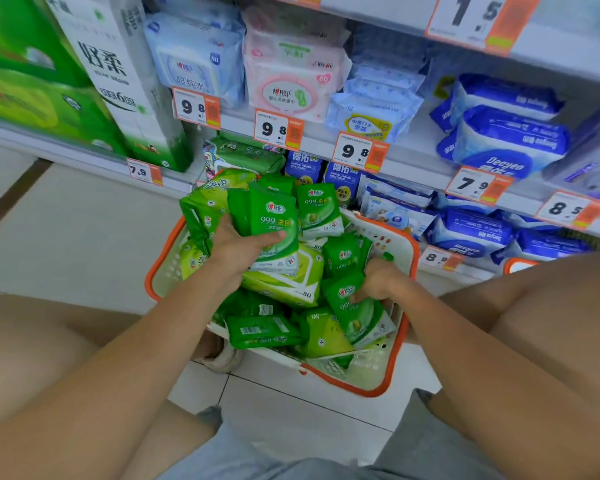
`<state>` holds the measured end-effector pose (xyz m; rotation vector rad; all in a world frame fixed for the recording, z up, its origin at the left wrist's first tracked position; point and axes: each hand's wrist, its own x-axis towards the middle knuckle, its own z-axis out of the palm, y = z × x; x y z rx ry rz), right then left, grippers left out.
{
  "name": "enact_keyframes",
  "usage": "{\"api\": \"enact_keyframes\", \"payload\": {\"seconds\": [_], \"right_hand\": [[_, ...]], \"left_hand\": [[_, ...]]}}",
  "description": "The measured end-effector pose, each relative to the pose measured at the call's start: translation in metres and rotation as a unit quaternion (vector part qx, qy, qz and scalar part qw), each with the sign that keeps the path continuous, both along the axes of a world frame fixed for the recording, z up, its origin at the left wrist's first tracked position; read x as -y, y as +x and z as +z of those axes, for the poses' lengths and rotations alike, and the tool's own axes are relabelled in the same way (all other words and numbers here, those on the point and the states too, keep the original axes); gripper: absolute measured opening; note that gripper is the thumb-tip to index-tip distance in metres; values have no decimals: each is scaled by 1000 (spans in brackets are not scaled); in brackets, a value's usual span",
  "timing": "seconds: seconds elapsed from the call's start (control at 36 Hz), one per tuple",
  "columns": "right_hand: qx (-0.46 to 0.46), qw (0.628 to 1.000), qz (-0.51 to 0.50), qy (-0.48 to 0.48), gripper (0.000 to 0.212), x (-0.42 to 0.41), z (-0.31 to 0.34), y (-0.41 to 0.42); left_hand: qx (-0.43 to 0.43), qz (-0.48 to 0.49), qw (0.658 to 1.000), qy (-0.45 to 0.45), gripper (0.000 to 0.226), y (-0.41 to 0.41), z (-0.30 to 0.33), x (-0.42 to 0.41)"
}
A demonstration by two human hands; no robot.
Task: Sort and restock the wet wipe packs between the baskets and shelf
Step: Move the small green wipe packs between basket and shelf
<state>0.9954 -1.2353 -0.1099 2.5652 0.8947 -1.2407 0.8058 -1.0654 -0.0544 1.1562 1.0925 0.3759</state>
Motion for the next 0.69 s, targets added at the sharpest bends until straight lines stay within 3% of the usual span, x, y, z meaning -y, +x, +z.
{"api": "enact_keyframes", "payload": {"seconds": [0.14, 0.19, 0.22, 0.28, 0.36, 0.42, 0.47, 0.56, 0.58, 0.64, 0.69], "right_hand": [[-104, 994, -21, 34, 52, -3, 15, 21], [-152, 984, -32, 83, 51, -4, 38, 30], [-208, 967, -75, 126, 50, -5, 51, 32], [-340, 894, -191, 219, 47, -9, 71, 30], [-454, 779, -288, 324, 46, -24, 86, 16], [-464, 730, -343, 367, 42, -37, 89, -1], [-435, 711, -389, 393, 46, -50, 90, -19], [-390, 709, -397, 433, 97, -59, 86, -33], [-388, 704, -389, 451, 91, -61, 89, -36], [-408, 691, -367, 471, 53, -66, 102, -46], [-434, 675, -355, 480, 40, -72, 123, -52]], "left_hand": [[-26, 5, 1000, 11, 106, 1, -2, 6], [-35, 10, 999, 2, 106, -1, -1, 5], [-32, 15, 999, -4, 111, -2, 1, 5], [-24, 13, 1000, -6, 120, -1, 3, 4], [3, 8, 1000, -25, 102, 3, 9, 7], [20, 7, 998, -57, 100, 9, 13, 9], [35, -10, 995, -97, 104, 12, 1, 5], [55, -51, 991, -109, 99, 15, 35, 14], [54, -64, 993, -84, 93, 16, 52, 19], [37, -83, 995, -29, 86, 18, 64, 16], [29, -99, 995, 7, 87, 16, 78, 5]]}}
